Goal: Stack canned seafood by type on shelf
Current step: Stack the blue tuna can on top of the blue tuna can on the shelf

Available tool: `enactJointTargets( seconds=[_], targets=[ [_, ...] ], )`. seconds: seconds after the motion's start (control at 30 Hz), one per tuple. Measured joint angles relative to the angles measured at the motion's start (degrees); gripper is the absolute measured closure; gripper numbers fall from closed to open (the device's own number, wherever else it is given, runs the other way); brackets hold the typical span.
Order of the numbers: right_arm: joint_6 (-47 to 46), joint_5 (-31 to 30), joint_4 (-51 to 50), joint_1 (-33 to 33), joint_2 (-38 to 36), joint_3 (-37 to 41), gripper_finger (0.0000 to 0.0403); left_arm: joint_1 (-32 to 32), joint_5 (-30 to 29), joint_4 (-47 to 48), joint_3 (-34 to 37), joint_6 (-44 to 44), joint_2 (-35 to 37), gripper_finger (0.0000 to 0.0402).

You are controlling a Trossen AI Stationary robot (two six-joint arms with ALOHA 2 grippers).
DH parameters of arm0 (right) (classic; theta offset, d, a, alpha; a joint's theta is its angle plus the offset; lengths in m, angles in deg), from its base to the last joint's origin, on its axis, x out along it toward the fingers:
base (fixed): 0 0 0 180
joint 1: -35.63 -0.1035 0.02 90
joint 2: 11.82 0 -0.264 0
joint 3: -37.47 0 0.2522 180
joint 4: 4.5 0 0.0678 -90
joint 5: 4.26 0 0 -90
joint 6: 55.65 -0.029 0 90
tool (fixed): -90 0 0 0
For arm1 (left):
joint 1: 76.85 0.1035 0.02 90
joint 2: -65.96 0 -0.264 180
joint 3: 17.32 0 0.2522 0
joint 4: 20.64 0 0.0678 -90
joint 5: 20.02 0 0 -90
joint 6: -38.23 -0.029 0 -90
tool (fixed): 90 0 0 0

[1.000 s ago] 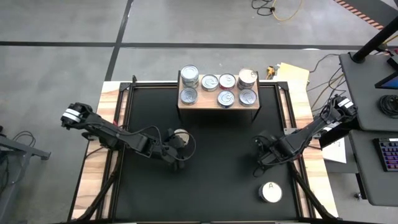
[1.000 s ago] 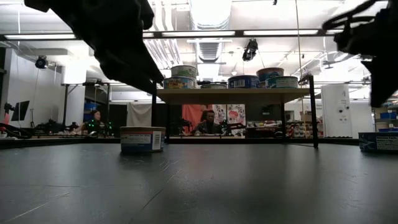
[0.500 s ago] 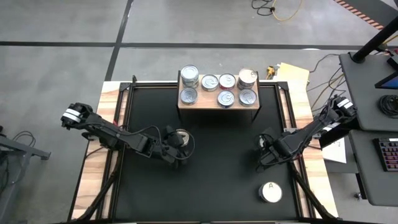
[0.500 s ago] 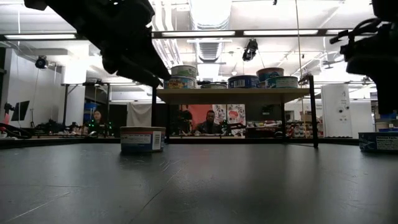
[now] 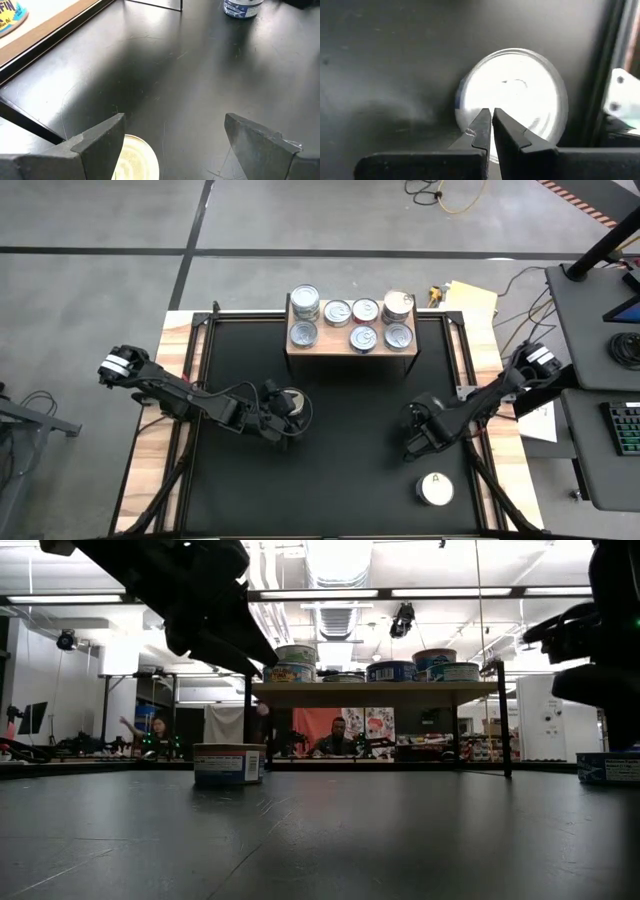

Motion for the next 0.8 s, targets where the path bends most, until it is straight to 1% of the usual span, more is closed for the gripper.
enactJointTargets(
  seconds=[0.23, 0.57, 0.8],
  targets=[
    [1.12, -0.67, 5.99, 0.00, 1.20, -0.04, 0.0390, 0.00, 0.00, -0.11, 0.01, 0.00, 0.00, 0.0078],
    [2.16, -0.99, 9.42, 0.00, 1.20, -0.72, 0.0390, 0.00, 0.00, -1.34, 0.02, 0.00, 0.00, 0.0078],
    [11.37, -3.57, 22.91, 0.00, 1.22, -1.64, 0.0390, 0.00, 0.02, -2.73, 0.02, 0.00, 0.00, 0.0078]
  ],
)
